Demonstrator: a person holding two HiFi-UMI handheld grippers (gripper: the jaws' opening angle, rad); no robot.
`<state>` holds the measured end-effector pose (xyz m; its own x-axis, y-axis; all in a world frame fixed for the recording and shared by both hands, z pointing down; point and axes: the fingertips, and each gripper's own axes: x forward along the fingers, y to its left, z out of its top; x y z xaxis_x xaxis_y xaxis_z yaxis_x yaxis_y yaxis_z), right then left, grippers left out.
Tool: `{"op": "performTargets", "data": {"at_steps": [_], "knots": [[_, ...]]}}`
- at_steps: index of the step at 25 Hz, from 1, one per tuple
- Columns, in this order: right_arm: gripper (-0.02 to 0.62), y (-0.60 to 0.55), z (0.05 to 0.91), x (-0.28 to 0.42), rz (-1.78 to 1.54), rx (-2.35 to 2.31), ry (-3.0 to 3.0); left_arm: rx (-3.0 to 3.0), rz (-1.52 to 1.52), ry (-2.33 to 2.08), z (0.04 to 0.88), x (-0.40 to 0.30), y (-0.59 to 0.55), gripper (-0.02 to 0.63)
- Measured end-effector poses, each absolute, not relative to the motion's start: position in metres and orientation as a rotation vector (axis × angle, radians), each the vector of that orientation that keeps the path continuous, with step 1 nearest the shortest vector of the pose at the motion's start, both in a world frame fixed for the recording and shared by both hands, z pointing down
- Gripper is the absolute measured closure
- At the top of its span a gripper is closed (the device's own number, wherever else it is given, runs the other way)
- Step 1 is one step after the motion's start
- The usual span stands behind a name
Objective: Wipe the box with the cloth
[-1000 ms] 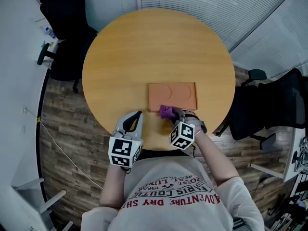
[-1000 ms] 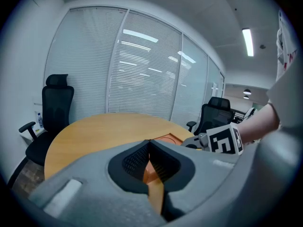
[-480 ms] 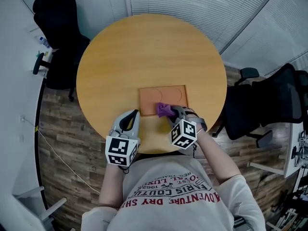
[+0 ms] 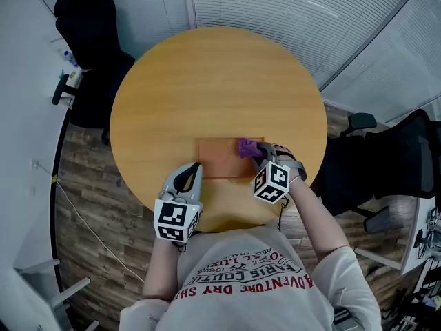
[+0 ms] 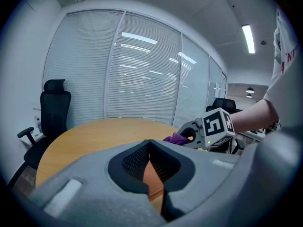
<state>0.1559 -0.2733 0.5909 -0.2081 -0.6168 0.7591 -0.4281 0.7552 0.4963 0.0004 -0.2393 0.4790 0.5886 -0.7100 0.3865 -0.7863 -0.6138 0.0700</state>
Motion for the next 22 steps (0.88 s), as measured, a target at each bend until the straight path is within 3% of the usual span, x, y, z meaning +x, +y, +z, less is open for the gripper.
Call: {"op": "performTargets", "data": {"at_steps": [22], "knots": [[0.515,-0.308,0.634,0.177,-0.149,0.685,-1.843,2.559,0.52,-1.239,0.491,0.03,-0.268,0.597]]}}
